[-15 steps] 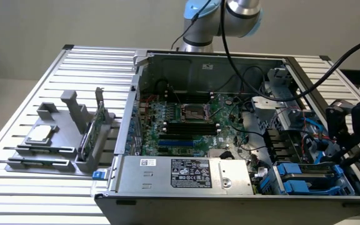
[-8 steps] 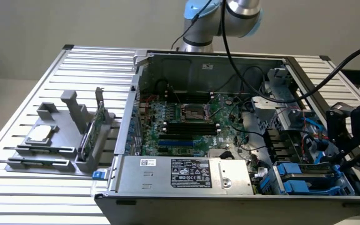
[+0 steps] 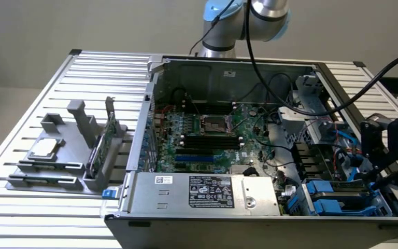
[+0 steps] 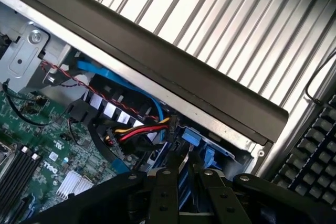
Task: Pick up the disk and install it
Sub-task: 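Insert the first disk wire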
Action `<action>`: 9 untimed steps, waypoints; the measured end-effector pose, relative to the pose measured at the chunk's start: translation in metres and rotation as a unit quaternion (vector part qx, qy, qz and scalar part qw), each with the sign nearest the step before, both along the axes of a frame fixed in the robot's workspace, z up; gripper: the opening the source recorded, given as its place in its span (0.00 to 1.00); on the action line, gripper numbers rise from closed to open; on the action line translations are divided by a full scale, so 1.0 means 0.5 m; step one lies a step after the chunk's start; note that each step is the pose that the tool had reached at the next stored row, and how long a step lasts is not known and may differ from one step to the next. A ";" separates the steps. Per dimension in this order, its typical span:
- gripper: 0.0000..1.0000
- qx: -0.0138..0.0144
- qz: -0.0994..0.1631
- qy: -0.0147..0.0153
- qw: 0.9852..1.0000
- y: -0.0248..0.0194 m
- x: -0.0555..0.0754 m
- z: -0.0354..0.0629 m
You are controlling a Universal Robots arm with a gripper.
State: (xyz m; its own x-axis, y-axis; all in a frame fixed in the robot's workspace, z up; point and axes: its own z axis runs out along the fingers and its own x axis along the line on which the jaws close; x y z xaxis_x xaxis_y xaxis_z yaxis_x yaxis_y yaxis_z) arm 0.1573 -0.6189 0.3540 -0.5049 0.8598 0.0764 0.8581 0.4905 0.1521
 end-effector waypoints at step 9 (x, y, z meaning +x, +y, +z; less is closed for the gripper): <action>0.23 0.025 -0.005 0.011 1.000 -0.0040 0.000 -0.004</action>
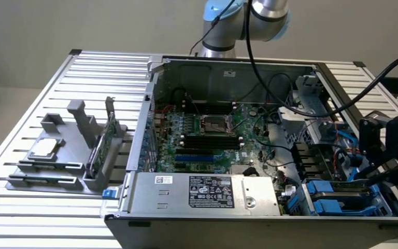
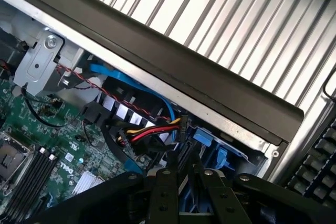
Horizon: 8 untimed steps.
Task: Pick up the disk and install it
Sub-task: 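Insert the first disk wire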
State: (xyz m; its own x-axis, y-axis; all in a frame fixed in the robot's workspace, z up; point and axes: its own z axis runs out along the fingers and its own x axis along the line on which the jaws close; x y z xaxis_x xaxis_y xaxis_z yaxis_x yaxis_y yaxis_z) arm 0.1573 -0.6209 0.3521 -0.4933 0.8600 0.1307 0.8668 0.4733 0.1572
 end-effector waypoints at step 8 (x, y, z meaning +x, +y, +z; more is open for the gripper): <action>0.23 0.016 -0.006 0.001 1.000 -0.0024 0.005 -0.012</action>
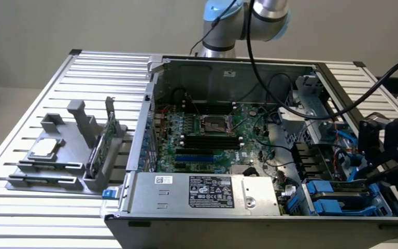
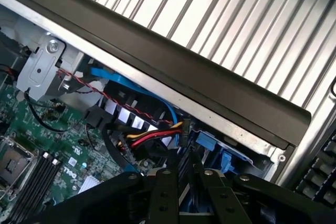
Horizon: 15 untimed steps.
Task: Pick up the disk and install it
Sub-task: 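Insert the first disk wire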
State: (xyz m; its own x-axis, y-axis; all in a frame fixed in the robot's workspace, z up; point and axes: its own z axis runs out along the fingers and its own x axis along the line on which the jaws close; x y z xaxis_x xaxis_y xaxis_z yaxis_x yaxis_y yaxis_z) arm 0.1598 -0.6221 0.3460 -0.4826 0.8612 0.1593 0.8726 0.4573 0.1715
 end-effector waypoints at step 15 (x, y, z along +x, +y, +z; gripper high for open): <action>0.23 0.007 -0.005 0.003 1.000 -0.0041 0.007 -0.002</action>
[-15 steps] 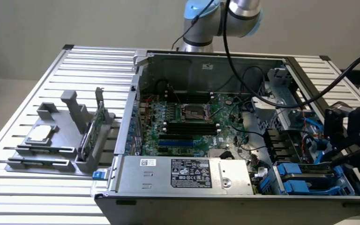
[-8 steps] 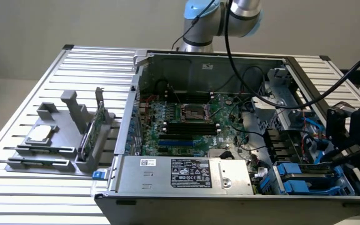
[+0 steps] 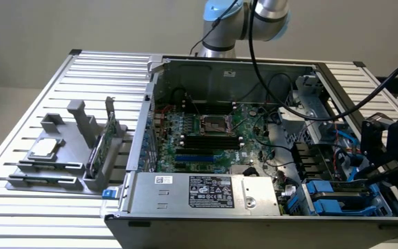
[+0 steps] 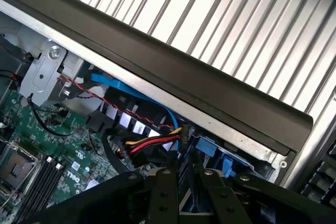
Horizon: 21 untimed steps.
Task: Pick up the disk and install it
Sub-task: 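Insert the first disk wire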
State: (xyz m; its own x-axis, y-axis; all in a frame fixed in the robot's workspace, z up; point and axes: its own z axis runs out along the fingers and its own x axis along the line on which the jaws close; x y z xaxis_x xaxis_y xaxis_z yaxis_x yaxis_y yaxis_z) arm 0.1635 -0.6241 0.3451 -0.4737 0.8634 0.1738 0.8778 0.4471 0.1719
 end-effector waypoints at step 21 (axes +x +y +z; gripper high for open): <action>0.23 0.014 -0.001 0.001 1.000 -0.0067 0.005 -0.009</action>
State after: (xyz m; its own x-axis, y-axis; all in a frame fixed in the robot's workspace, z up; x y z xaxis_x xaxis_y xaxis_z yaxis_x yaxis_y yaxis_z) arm 0.1660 -0.6275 0.3408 -0.4721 0.8588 0.1990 0.8789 0.4411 0.1818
